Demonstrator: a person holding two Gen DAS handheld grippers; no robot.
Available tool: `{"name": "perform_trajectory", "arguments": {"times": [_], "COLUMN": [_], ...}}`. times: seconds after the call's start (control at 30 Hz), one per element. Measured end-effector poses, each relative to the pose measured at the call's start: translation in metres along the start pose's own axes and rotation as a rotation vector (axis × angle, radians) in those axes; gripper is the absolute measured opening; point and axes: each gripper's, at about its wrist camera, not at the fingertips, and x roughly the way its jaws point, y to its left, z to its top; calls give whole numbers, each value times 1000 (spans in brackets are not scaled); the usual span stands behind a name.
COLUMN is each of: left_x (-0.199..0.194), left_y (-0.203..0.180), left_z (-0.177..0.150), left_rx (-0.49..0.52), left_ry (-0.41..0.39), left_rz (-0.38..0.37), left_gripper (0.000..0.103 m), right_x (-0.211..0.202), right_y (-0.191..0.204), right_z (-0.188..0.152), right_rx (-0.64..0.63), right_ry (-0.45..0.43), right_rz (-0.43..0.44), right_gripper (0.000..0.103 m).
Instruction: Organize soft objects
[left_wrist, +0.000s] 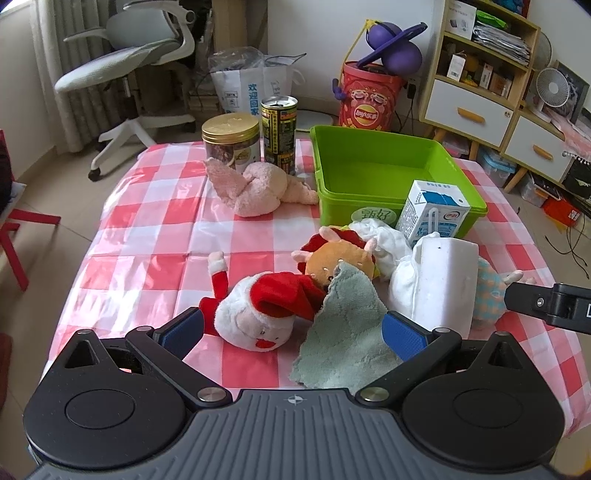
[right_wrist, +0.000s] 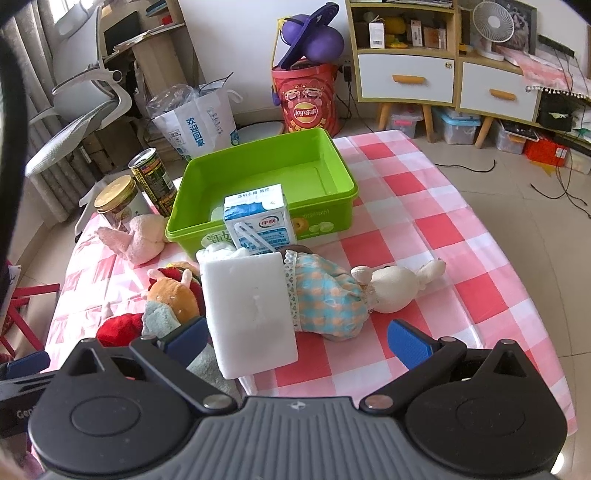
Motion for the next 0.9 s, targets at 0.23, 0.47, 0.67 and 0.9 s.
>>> {"name": "perform_trajectory", "arguments": {"times": [0.23, 0.47, 0.67, 0.9], "left_x": [1, 12, 37, 65], "left_y": [4, 17, 17, 51], "left_z": [-1, 3, 11, 7], "left_rx": [6, 70, 187, 137], "left_ry": [2, -50, -111, -94], "left_rz": [-6, 12, -106, -280], "left_gripper": [98, 98, 98, 93], "right_x": [3, 12, 34, 68], "right_y": [1, -5, -12, -21], "right_z": [0, 9, 18, 12], "right_rx": [-1, 26, 38, 58], "right_ry": [8, 25, 55, 128], "right_rz": [0, 24, 175, 295], "right_gripper": [82, 82, 82, 73]}}
